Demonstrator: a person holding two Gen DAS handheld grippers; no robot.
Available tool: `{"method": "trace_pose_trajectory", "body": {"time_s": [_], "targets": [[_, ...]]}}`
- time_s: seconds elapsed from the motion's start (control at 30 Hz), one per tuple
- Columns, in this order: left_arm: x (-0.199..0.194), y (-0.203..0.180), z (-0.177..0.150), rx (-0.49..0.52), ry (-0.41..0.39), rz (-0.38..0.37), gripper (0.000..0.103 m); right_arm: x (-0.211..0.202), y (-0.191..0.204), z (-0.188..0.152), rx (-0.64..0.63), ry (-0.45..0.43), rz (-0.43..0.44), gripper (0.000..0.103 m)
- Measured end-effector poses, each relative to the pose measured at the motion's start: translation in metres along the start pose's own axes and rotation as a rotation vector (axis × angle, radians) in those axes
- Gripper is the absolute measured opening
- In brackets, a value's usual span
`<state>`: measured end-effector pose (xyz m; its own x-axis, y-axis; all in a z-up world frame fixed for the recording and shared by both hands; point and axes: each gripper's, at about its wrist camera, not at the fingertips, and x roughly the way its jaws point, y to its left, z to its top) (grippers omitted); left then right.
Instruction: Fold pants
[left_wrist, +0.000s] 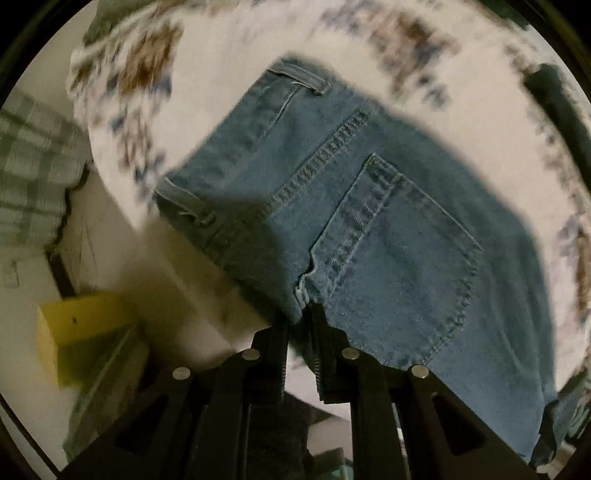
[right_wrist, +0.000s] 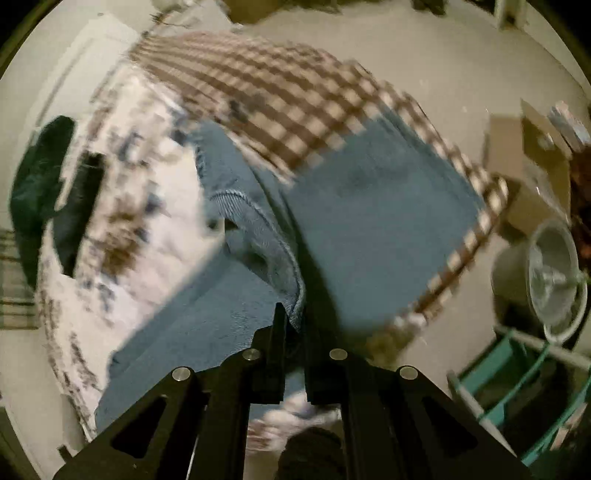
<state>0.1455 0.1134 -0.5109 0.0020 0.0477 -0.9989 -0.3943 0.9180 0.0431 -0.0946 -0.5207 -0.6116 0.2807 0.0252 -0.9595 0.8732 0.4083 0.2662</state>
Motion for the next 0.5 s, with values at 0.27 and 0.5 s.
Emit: {"method": "trace_pose_trajectory", "body": {"time_s": [0.27,0.5], "targets": [[0.006,-0.001,-0.011,0.057,-0.043,0.028,0.017,0.061,-0.062,-0.007,0.110,0.149,-0.071,0.021],[-0.029,0.001,-0.028,0.097,-0.123,0.033,0.071,0.010,-0.043,0.005,-0.142,-0.011,-0.202,0.071]]}}
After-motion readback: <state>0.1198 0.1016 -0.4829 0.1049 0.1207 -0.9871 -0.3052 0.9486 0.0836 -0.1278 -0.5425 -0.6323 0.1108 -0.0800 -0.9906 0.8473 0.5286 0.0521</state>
